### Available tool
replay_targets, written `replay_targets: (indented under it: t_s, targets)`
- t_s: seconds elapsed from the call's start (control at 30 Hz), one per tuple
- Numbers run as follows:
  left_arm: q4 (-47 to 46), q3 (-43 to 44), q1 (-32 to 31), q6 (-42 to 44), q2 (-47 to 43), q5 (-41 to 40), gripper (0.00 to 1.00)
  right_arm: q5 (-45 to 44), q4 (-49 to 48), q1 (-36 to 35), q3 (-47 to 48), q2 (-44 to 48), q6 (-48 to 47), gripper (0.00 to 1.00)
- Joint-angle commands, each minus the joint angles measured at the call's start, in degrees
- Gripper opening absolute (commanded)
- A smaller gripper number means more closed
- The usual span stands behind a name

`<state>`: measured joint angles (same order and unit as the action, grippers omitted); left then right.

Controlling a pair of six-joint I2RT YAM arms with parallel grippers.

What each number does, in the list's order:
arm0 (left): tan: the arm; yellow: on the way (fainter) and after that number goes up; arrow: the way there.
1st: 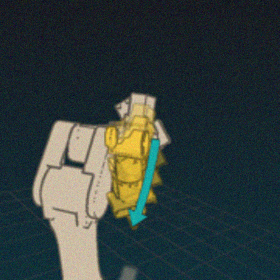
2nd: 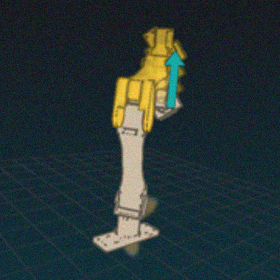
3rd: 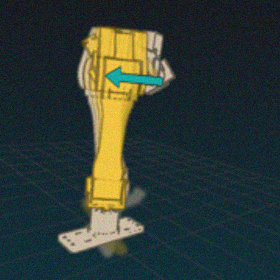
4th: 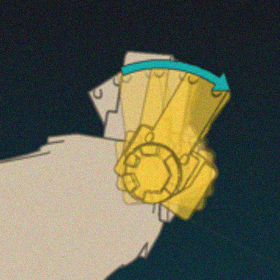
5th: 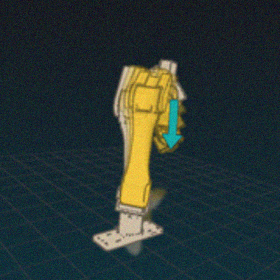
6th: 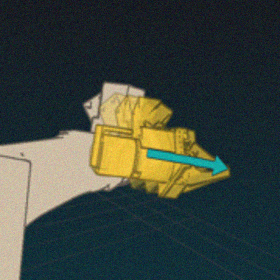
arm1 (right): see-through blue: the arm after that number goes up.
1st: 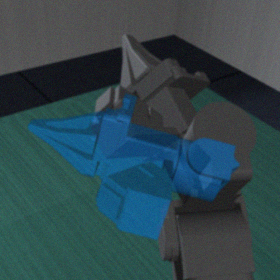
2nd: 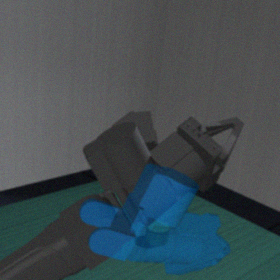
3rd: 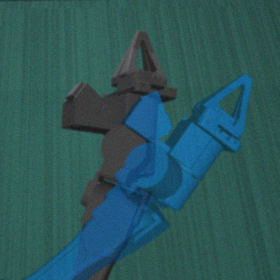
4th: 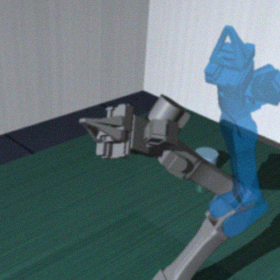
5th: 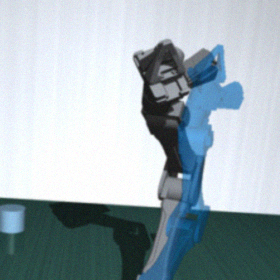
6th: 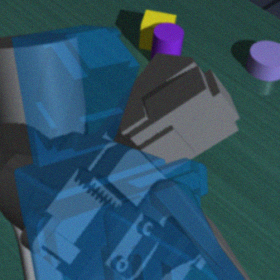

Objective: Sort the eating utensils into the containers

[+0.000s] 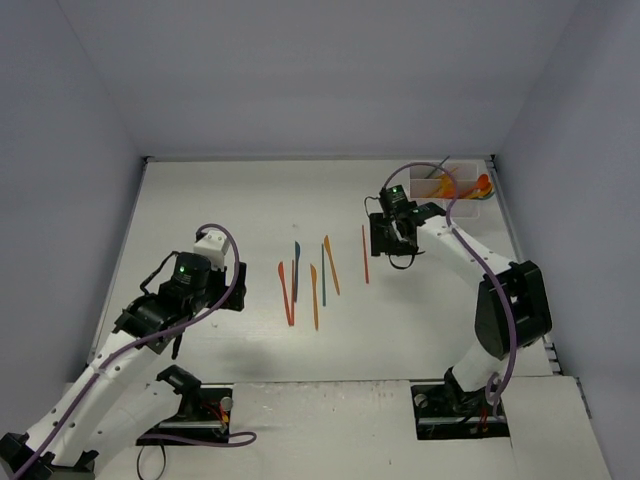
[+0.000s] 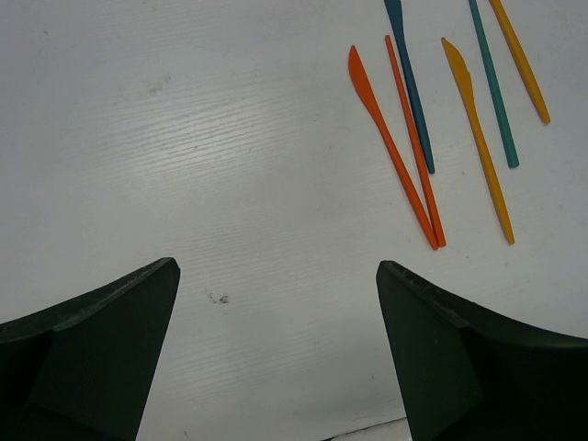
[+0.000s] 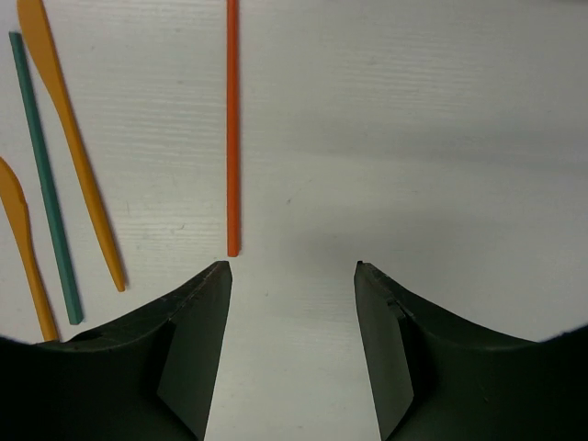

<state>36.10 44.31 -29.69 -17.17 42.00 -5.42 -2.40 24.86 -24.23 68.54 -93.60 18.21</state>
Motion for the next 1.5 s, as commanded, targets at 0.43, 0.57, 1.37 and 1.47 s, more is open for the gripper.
replay_targets:
  t_s: [0.43,0.57,1.37,1.47]
  targets:
    - [-2.6,1.6,-0.5,-0.1,-1.1,0.4,0.87,-0.2,1.2,-4.5,9.2,-17.5,4.0,0.48]
    - [-2.4,1.5,-0.4,-0.2,-1.6,0.1,0.87,-0.4,1.1,-4.4,11.6,-21.0,3.7,0.44]
    - [-2.1,1.7,-0.9,-0.5,-1.2,-0.5,0.87,-1.2,1.0,-0.3,23.6,-30.5,-1.6,0.0]
    - [-2.1,1.7,-0.9,-0.5,-1.2,-0.6,0.87,-1.4,1.0,-0.3,27.4,-28.3,-2.8,0.0]
